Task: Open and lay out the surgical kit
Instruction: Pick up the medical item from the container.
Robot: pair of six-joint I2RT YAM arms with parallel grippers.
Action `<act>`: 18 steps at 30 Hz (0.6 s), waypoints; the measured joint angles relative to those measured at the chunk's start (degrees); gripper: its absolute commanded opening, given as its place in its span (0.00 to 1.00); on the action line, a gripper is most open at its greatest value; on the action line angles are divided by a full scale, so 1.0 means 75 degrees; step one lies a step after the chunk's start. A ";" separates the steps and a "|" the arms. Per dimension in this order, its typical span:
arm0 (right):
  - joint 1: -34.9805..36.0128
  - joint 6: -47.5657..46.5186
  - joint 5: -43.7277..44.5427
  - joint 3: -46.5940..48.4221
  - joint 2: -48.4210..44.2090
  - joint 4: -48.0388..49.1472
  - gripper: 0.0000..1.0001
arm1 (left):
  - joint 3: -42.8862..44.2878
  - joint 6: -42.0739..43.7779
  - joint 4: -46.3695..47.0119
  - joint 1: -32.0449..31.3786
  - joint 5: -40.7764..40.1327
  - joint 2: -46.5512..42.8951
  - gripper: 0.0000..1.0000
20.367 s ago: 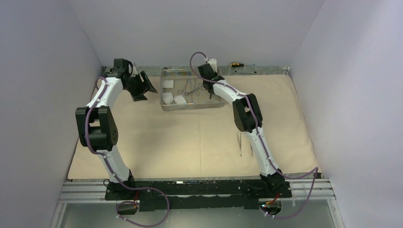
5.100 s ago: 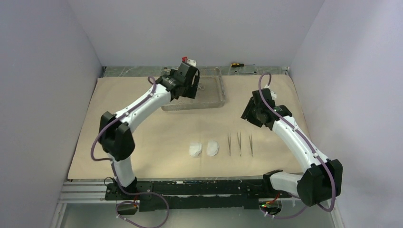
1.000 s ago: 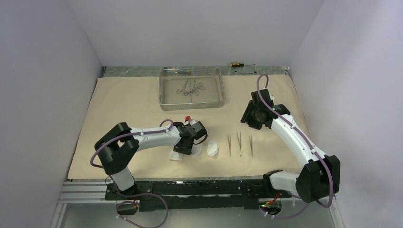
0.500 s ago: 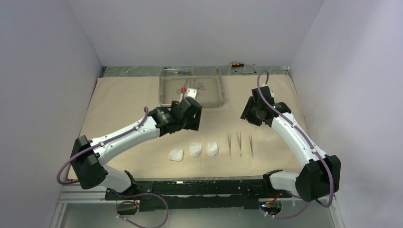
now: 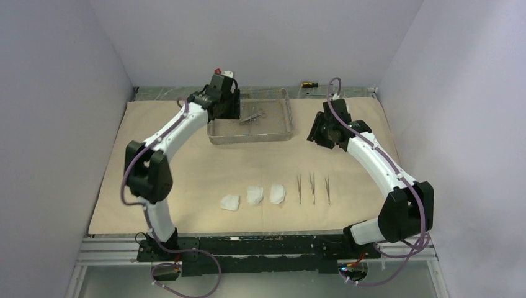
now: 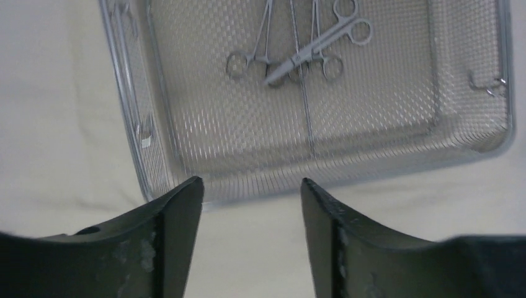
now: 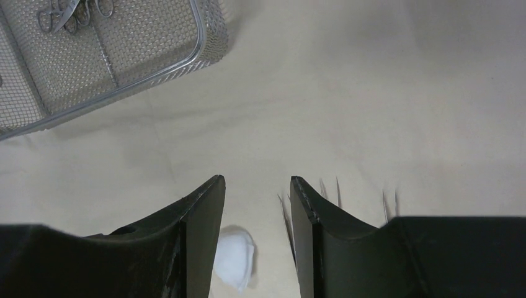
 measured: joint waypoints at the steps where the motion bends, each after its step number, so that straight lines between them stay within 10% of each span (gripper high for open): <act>1: 0.0000 -0.0052 0.0006 0.0035 0.0035 0.0009 0.47 | 0.0356 0.0117 0.0009 0.0175 0.0248 0.0408 0.53; 18: 0.0000 -0.0615 0.0428 0.0326 0.0930 -0.0041 0.47 | 0.4269 0.2218 0.0090 0.0629 0.2751 0.5004 0.55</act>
